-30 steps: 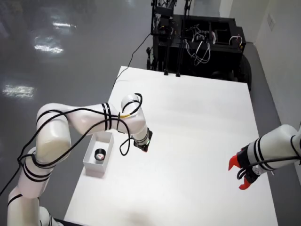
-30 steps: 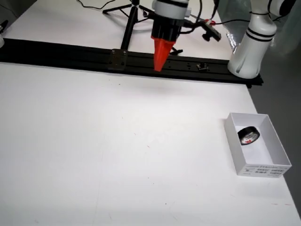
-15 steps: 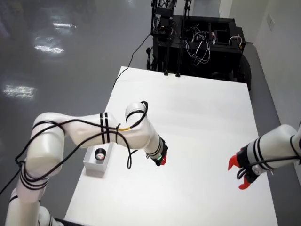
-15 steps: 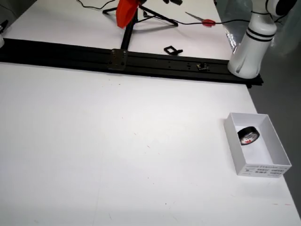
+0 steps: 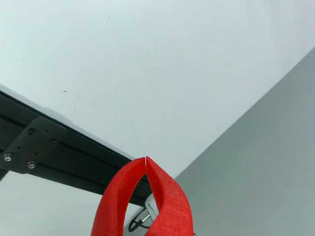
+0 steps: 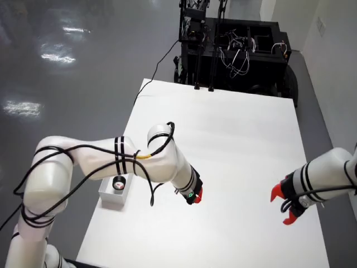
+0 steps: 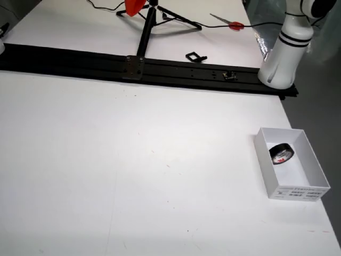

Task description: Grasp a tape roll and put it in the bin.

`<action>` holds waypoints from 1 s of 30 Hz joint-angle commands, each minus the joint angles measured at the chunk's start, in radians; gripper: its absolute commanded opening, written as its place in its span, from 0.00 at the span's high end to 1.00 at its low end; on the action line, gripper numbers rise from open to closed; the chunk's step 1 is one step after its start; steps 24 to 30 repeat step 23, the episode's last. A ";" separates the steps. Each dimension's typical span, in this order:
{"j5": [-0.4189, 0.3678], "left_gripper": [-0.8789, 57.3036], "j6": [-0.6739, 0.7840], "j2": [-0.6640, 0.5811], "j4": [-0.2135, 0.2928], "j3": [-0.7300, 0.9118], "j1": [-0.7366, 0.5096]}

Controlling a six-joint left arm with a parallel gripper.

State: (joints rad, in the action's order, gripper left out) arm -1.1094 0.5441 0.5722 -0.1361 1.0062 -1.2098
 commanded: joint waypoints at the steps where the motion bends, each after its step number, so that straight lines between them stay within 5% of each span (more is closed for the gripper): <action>1: -0.001 0.99 -0.092 -0.006 0.006 -0.006 0.067; 11: -0.001 0.99 -0.121 -0.008 0.003 -0.006 0.128; 30: 0.000 0.99 -0.124 -0.006 0.004 -0.006 0.041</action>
